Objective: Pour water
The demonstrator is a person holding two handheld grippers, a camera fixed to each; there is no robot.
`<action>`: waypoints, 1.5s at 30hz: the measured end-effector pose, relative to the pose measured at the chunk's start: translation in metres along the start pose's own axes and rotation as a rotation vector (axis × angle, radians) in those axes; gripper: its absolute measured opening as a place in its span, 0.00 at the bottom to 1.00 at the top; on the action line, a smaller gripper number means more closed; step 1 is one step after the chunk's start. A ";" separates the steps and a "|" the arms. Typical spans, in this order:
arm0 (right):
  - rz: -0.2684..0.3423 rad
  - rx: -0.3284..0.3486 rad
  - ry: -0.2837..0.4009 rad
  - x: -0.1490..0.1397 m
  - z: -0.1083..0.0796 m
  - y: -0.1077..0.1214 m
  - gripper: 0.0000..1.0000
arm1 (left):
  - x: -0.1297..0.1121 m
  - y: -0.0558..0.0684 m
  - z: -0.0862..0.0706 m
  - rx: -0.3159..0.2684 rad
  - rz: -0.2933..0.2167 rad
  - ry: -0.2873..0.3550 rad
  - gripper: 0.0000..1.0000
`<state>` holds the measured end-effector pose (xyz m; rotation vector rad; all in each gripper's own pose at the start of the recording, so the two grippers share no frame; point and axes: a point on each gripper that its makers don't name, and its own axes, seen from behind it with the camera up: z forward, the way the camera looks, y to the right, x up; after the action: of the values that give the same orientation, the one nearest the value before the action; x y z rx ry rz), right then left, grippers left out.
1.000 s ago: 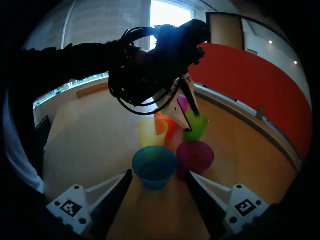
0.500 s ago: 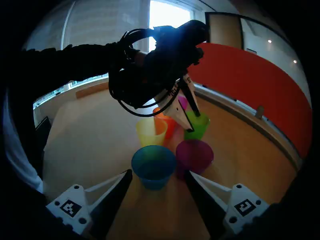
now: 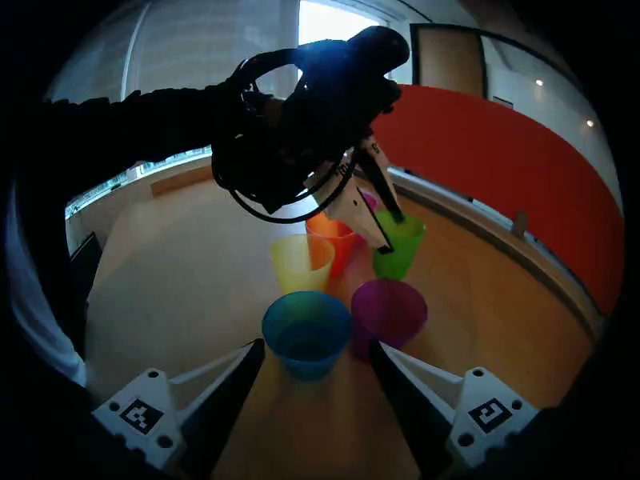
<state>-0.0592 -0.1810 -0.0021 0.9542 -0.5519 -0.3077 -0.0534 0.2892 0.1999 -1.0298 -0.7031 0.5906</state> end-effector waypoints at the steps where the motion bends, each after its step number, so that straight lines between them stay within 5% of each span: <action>1: -0.001 0.001 -0.001 0.000 0.001 -0.001 1.00 | 0.002 0.000 -0.002 0.002 0.001 0.006 0.89; 45: -0.024 0.015 -0.014 -0.007 0.029 -0.004 1.00 | 0.056 -0.001 -0.099 0.106 -0.050 0.328 0.89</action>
<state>-0.0817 -0.1995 0.0056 0.9747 -0.5572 -0.3320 0.0577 0.2742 0.1807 -0.9784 -0.4036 0.3982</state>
